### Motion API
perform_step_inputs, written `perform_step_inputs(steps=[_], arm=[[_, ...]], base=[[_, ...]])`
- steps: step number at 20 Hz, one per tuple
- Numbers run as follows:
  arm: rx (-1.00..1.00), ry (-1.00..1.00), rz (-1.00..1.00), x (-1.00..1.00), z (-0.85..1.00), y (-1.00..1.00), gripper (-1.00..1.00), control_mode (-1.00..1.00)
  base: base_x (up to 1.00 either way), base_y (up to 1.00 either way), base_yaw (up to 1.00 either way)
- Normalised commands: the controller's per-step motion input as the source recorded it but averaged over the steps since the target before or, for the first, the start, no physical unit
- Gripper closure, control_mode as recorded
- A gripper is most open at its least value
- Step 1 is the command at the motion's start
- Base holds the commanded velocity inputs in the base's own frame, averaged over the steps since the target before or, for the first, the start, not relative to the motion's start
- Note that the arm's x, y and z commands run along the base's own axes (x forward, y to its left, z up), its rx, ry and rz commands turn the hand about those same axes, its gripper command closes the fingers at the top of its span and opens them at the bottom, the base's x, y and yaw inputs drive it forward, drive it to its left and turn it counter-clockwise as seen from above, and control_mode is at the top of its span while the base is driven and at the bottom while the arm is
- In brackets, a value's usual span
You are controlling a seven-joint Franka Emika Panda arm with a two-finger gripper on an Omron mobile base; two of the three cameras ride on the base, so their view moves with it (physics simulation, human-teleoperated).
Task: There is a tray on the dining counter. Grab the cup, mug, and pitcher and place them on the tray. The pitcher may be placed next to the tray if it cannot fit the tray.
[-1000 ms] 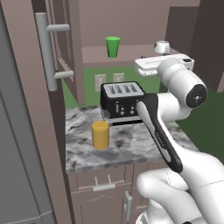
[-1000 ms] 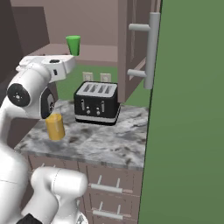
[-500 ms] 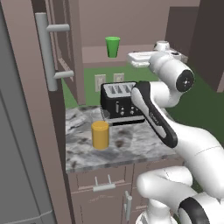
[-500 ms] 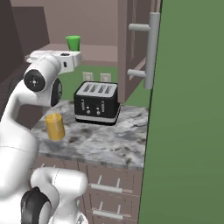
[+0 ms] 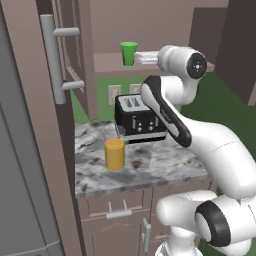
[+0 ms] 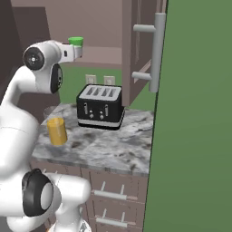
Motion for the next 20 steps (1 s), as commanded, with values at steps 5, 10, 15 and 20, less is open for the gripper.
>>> perform_step_inputs(steps=[5, 10, 15, 20], arm=[[-0.01, 0.17, 0.0, 0.15, 0.17, 0.05, -1.0, -1.0], [-0.01, 0.17, 0.0, 0.01, 0.03, 0.01, -1.0, -1.0], [-0.06, 0.1, 0.0, 0.0, -0.01, 0.0, -1.0, -1.0], [-0.09, 0.0, 0.0, 0.05, -0.19, 0.08, -1.0, -1.0]], base=[[0.0, 0.0, 0.0], [0.0, 0.0, 0.0], [0.0, 0.0, 0.0], [0.0, 0.0, 0.0]])
